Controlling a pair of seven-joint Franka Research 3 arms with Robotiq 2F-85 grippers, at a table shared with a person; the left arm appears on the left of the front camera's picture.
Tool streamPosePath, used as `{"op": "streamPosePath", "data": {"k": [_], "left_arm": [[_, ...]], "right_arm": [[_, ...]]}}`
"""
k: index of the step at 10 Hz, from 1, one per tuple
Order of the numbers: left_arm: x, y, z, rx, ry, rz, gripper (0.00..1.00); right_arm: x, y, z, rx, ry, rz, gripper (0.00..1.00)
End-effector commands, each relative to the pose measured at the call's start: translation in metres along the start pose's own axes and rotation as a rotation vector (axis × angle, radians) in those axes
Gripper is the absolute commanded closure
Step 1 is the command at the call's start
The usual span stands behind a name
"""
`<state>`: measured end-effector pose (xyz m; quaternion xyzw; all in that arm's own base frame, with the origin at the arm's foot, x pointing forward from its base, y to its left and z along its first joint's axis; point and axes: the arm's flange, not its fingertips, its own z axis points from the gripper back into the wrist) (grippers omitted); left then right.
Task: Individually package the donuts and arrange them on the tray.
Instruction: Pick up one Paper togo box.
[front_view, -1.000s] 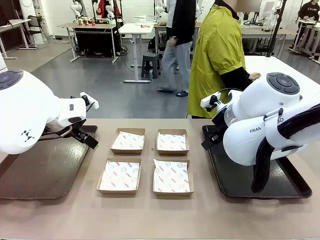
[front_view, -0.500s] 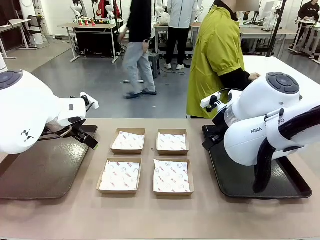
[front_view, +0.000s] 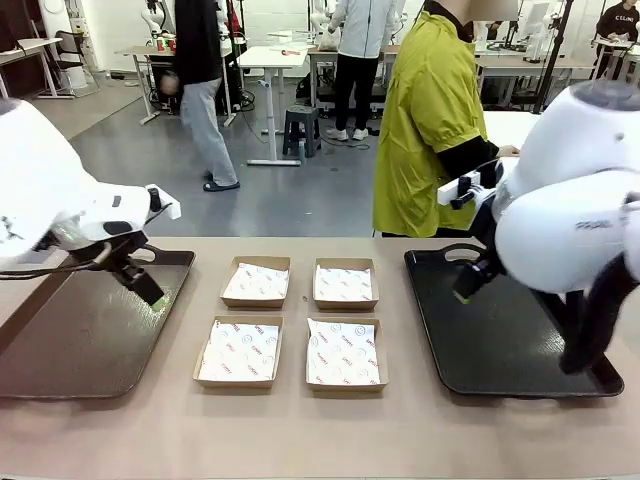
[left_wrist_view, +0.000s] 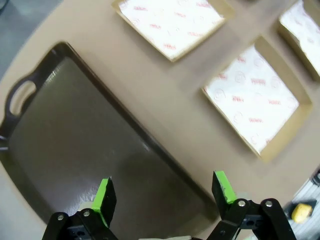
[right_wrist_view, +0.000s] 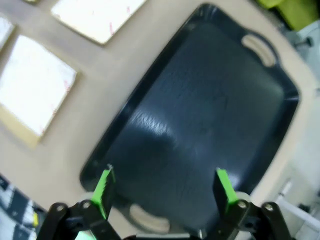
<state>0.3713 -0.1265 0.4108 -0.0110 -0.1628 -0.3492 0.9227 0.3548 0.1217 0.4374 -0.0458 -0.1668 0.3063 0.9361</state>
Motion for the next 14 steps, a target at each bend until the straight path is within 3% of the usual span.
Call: {"op": "streamPosePath", "data": {"k": [1,4,5,6,10,11,12,14], "left_arm": [[-0.128,-0.043,0.015,-0.058,0.057,-0.028,0.0],[-0.148,-0.049,0.028,-0.058,0.042,0.009,0.0],[-0.142,-0.05,0.023,0.017,0.015,0.01,0.0],[-0.034,-0.003,0.065,-0.061,0.087,-0.004,0.0],[-0.036,-0.003,0.071,-0.049,0.082,0.0,0.0],[-0.04,0.014,0.084,-0.426,-0.07,0.122,0.0],[-0.048,0.029,0.099,-0.692,-0.168,0.204,0.0],[-0.065,0.059,0.113,-1.052,-0.308,0.31,0.0]], "right_arm": [[-0.117,0.036,0.014,0.053,0.059,0.048,0.0],[-0.133,0.034,0.007,0.067,0.121,0.059,0.0],[-0.122,0.027,0.0,-0.011,0.105,0.069,0.0],[-0.042,0.009,0.055,0.047,0.138,0.04,0.0],[-0.043,0.007,0.057,0.033,0.139,0.046,0.0],[-0.049,-0.012,0.065,0.33,0.056,-0.077,0.0],[-0.062,-0.037,0.07,0.523,0.001,-0.181,0.0],[-0.088,-0.083,0.073,0.828,-0.121,-0.338,0.0]]}}
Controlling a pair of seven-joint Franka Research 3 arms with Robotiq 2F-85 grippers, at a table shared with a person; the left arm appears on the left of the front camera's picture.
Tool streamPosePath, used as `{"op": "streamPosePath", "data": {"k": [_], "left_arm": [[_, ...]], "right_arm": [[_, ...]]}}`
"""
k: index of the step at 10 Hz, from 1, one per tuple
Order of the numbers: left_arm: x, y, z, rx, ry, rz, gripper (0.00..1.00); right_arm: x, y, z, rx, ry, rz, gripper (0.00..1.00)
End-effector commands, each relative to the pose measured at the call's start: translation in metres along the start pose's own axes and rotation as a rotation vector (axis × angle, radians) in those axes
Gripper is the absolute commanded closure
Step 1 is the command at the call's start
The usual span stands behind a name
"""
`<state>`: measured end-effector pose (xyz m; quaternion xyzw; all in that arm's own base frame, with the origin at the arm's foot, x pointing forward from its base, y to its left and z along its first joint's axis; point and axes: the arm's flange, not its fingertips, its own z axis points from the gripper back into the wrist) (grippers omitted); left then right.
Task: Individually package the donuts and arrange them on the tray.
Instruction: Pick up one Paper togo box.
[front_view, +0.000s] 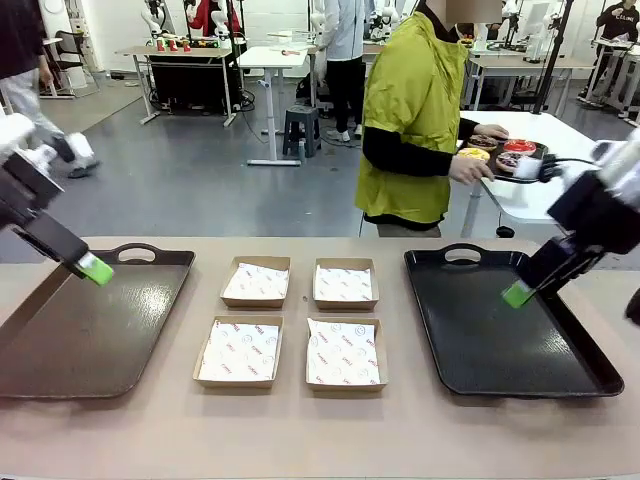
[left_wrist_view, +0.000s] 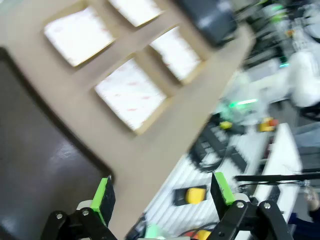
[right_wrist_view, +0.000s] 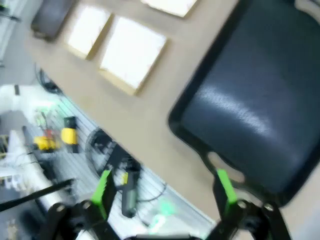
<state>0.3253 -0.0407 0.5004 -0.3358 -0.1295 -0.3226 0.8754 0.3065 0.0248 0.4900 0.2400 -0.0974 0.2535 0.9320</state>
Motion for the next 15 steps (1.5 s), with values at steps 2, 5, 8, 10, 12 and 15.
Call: {"op": "streamPosePath", "data": {"k": [2,5,8,10,12,15], "left_arm": [[-0.017,0.035,0.028,-0.596,-0.244,0.261,0.0],[-0.06,0.081,0.04,-0.641,-0.324,0.422,0.0],[-0.108,0.116,0.051,-0.664,-0.378,0.527,0.0],[-0.129,0.125,0.065,-0.585,-0.367,0.576,0.0],[-0.139,0.132,0.078,-0.5,-0.367,0.616,0.0],[-0.141,0.131,0.081,-0.414,-0.36,0.606,0.0]], "right_arm": [[-0.028,-0.053,0.037,0.453,-0.176,-0.199,0.0],[-0.072,-0.106,0.05,0.563,-0.266,-0.312,0.0],[-0.113,-0.142,0.053,0.623,-0.339,-0.36,0.0],[-0.127,-0.153,0.063,0.638,-0.373,-0.36,0.0],[-0.134,-0.156,0.074,0.632,-0.399,-0.361,0.0],[-0.136,-0.152,0.081,0.649,-0.431,-0.329,0.0]]}}
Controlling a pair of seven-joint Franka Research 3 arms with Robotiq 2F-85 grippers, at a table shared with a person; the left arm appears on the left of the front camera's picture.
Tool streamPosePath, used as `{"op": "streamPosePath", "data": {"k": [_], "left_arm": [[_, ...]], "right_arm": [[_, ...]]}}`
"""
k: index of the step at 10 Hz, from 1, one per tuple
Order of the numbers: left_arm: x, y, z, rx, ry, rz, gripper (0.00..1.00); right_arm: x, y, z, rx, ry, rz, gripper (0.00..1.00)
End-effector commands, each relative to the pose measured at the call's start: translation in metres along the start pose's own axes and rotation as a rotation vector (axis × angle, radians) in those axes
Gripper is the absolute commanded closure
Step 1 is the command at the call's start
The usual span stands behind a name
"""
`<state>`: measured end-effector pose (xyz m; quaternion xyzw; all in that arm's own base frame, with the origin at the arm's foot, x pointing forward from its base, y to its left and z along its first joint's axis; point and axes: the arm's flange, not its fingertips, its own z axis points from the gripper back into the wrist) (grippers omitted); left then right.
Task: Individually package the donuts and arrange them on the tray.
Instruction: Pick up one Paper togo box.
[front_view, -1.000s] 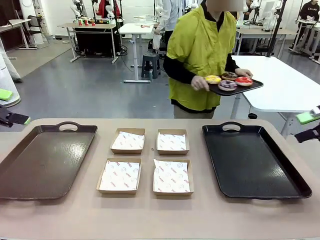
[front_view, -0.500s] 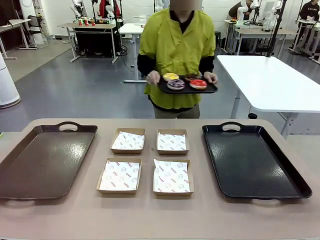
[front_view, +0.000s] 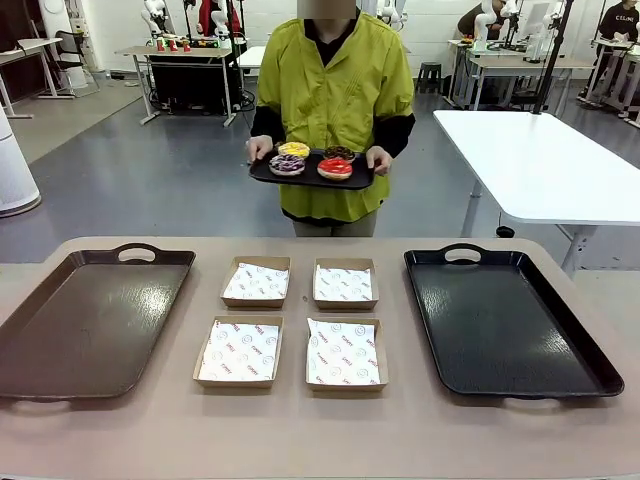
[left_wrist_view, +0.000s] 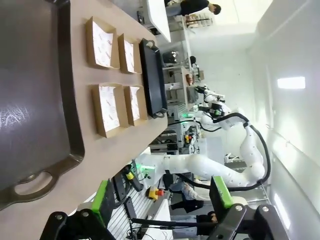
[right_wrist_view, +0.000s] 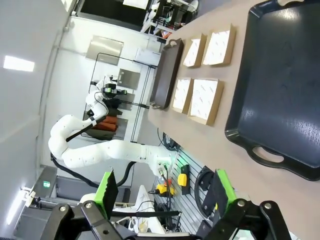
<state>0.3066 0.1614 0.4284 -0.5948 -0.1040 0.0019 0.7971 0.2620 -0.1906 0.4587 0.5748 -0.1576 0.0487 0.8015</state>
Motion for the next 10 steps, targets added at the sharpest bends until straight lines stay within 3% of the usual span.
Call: {"op": "streamPosePath", "data": {"k": [1,10], "left_arm": [[-0.0012,0.001,-0.0003,-0.027,0.002,0.007,0.0],[-0.0012,0.001,-0.0003,-0.027,0.002,0.007,0.0]], "right_arm": [[-0.0005,-0.0026,-0.0006,-0.009,0.005,-0.009,0.0],[-0.0005,-0.0026,-0.0006,-0.009,0.005,-0.009,0.0]]}}
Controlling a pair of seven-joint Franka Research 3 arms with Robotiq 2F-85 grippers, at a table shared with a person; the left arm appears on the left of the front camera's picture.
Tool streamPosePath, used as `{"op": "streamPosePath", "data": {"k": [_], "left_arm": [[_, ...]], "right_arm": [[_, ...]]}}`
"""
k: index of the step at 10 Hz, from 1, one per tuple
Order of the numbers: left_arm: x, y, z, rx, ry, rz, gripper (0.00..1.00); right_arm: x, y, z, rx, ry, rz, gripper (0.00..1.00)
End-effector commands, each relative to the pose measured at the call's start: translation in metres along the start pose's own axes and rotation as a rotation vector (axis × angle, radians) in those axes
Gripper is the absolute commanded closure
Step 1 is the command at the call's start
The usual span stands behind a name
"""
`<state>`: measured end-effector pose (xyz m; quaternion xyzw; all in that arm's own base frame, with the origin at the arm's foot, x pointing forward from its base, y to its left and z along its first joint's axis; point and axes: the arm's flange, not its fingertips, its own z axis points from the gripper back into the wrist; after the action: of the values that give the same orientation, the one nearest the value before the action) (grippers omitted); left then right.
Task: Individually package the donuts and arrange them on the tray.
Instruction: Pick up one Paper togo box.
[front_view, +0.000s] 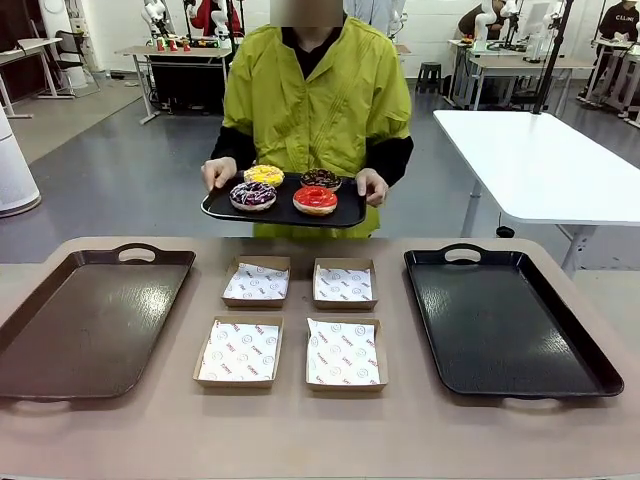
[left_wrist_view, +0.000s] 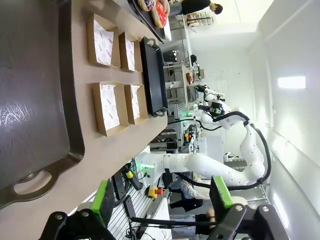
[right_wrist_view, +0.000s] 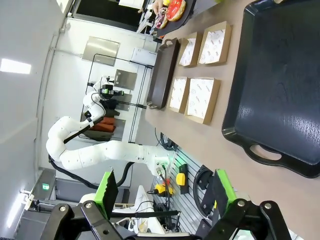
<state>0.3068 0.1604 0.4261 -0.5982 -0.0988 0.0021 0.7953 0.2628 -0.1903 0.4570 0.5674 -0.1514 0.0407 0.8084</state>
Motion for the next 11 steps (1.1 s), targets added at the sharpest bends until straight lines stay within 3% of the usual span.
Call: {"op": "streamPosePath", "data": {"k": [1,11], "left_arm": [[-0.0009,-0.0009,0.0013,-0.019,-0.006,0.0,0.0],[-0.0009,-0.0009,0.0013,-0.019,-0.006,0.0,0.0]], "right_arm": [[-0.0007,-0.001,0.0002,0.013,0.001,0.009,0.0],[-0.0007,-0.001,0.0002,0.013,0.001,0.009,0.0]]}}
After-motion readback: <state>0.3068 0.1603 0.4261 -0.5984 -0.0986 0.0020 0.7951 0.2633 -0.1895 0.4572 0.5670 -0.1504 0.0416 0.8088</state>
